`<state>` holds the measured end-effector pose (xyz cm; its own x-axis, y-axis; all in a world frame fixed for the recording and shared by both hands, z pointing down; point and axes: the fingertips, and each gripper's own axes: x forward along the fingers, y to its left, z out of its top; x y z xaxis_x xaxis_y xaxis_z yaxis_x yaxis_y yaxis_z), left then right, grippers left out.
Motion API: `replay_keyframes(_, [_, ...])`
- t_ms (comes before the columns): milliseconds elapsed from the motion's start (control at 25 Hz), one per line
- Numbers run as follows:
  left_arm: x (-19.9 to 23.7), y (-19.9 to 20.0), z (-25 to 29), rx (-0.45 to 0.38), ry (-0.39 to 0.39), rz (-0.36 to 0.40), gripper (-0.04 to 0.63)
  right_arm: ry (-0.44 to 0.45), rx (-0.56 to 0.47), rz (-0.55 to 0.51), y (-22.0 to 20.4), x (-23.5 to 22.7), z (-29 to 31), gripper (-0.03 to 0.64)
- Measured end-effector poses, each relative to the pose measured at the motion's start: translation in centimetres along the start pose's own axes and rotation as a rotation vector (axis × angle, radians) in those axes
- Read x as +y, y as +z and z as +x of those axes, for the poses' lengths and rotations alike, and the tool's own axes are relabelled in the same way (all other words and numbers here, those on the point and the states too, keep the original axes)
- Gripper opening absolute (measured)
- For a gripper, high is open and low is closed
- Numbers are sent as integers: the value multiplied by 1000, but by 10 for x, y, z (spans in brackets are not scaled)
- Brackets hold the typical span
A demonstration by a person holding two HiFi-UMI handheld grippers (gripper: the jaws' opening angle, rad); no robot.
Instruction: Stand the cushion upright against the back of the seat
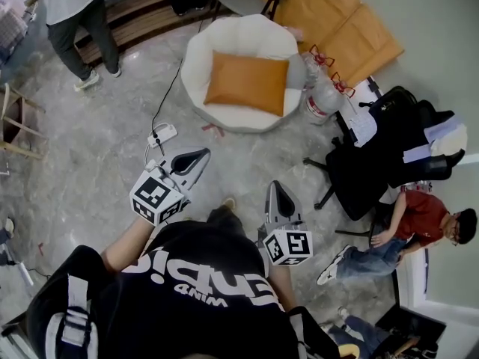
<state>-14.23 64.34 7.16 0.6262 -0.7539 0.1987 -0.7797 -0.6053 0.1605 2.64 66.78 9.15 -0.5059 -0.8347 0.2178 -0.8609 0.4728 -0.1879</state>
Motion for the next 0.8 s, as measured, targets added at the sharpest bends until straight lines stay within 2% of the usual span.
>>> replay_keyframes(280, [13, 16, 51, -11, 33, 10, 6, 37, 3, -1, 11, -41, 32, 21])
replay_keyframes(800, [6, 26, 127, -24, 125, -4, 6, 142, 18, -24, 29, -118, 64, 21])
